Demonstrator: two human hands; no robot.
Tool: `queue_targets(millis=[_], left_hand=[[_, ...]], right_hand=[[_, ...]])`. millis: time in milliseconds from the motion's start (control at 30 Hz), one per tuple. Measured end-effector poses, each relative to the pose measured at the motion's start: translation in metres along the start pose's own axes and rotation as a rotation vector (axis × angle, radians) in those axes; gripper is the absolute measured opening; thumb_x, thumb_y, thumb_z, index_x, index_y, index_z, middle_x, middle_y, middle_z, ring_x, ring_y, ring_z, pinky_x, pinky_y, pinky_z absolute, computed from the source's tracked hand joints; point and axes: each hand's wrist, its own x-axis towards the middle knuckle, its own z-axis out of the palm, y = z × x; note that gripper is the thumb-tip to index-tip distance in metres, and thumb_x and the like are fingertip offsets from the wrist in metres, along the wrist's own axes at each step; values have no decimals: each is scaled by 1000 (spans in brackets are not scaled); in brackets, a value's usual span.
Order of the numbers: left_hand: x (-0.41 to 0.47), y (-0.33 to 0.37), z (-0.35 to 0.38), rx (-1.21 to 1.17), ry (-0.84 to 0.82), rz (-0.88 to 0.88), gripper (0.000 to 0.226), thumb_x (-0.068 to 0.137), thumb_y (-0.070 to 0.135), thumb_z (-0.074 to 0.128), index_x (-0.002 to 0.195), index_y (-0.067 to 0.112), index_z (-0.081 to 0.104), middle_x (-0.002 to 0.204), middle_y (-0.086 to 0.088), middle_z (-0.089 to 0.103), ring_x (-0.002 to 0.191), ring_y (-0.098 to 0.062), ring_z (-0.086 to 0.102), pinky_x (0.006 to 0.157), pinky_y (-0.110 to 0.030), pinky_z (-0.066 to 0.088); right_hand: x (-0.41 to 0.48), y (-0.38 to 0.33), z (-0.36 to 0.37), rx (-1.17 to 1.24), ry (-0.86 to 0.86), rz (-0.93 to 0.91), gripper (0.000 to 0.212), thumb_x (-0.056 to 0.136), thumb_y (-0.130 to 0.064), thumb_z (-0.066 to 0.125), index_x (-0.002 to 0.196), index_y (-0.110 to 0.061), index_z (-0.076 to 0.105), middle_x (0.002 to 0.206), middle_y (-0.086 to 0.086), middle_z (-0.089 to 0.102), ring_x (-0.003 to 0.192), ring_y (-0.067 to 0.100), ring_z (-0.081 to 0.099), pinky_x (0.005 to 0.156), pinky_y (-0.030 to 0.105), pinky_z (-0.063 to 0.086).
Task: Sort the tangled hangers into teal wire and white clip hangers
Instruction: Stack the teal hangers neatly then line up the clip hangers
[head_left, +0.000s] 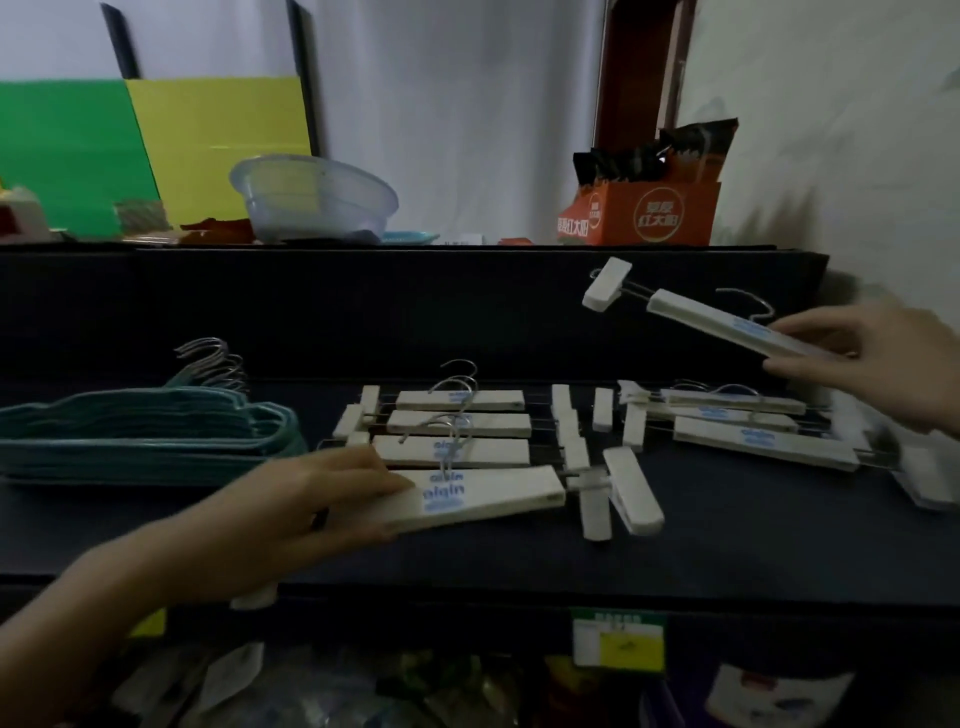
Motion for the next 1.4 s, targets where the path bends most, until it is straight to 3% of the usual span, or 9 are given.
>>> queue_targets(millis=[100,300,367,467,600,833,967,1133,1400], left_hand=[[-10,-9,9,84,-53,21,57,84,70,26,130,41,44,115,26,46,100,5,50,85,-15,40],[-15,-25,20,148,-77,48,67,81,72,15,137,41,37,124,22,45,109,7,42,89,-14,39],[-16,-28,22,173,-48,72,69,82,72,11,137,39,36,122,20,47,107,5,42,87,-18,42],[-17,-30,25,211,1,113,64,87,66,13,136,35,40,117,17,51,101,4,44,80,-22,49],[-13,-31,25,234,-13,121,73,83,69,5,139,33,36,119,15,48,100,3,41,80,-24,48],[-3,-34,21,231,-149,45,76,75,67,7,144,37,22,130,15,41,105,7,38,88,-19,41],[-4,-35,28,269,-57,42,82,75,71,-2,143,34,27,131,13,45,112,-3,47,89,-26,47],[-13,-25,44,422,182,24,64,95,53,7,125,23,54,98,15,62,81,-1,61,54,-14,47],[-10,-15,59,456,269,-23,53,93,48,23,125,21,55,95,13,64,79,-4,63,56,-17,49]], right_hand=[[-22,-25,10,92,-27,-2,25,75,-36,69,98,-40,59,84,-20,61,77,-2,56,63,19,43],[-55,-53,23,101,10,19,25,77,-30,70,101,-34,62,83,-22,58,78,-1,54,67,20,39],[-62,-57,23,135,0,30,20,74,-42,70,91,-45,60,85,-27,58,82,6,58,69,24,40],[-68,-63,23,175,13,28,21,64,-68,65,81,-58,57,81,-30,62,82,-3,60,68,16,43],[-70,-65,24,160,33,53,25,76,-27,71,94,-40,60,88,-26,57,82,-3,54,70,25,39],[-70,-71,25,131,25,73,29,77,-22,72,102,-33,59,88,-9,62,79,-2,53,67,19,38],[-67,-71,27,92,14,81,29,78,-23,71,103,-32,60,89,-7,60,77,-9,48,65,12,35],[-68,-73,31,88,-4,114,33,77,-23,72,109,-25,64,91,-6,60,78,6,52,74,28,36],[-65,-73,35,80,0,127,36,77,-23,72,111,-24,64,93,-4,61,83,14,54,77,30,37]])
